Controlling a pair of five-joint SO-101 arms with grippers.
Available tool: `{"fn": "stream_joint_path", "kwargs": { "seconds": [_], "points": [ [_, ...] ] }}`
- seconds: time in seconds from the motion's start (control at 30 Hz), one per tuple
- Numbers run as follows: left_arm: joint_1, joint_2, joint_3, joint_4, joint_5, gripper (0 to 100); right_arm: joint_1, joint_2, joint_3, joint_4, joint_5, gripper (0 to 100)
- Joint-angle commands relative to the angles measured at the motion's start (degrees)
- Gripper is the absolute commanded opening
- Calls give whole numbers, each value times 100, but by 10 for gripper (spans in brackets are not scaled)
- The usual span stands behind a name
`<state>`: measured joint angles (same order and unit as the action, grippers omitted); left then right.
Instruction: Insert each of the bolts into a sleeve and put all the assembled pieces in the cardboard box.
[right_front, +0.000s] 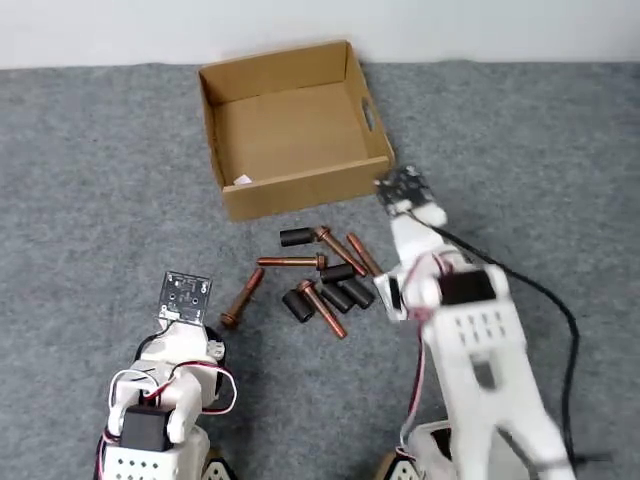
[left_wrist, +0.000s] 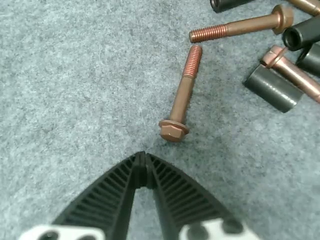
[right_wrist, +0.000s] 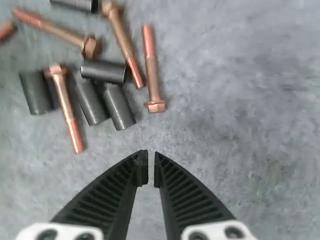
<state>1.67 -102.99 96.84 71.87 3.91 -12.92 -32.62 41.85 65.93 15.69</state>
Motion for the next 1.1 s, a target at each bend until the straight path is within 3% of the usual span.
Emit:
{"fn": "stream_joint_path", "kwargs": {
  "seconds": [0.0,0.17,0.27,0.5,0.7,1.07],
  "points": [
    [-9,-44,-31,-105,53,6,-57,1007,-765,-66,686,17],
    [-9,-44,-31,-105,53,6,-286,2105,-1591,-22,1723,22],
    [-9,-44,-31,-105,53,6,-576,2738,-2119,514,2022,28],
    [-9,-44,-31,-105,53,6,-875,4163,-3569,1402,1785,205],
    [-9,-44,-31,-105,53,6,-901,5015,-4220,1349,1723,154],
    [-9,-44,-31,-105,53,6,-927,5675,-4387,1156,1723,151]
  ]
}}
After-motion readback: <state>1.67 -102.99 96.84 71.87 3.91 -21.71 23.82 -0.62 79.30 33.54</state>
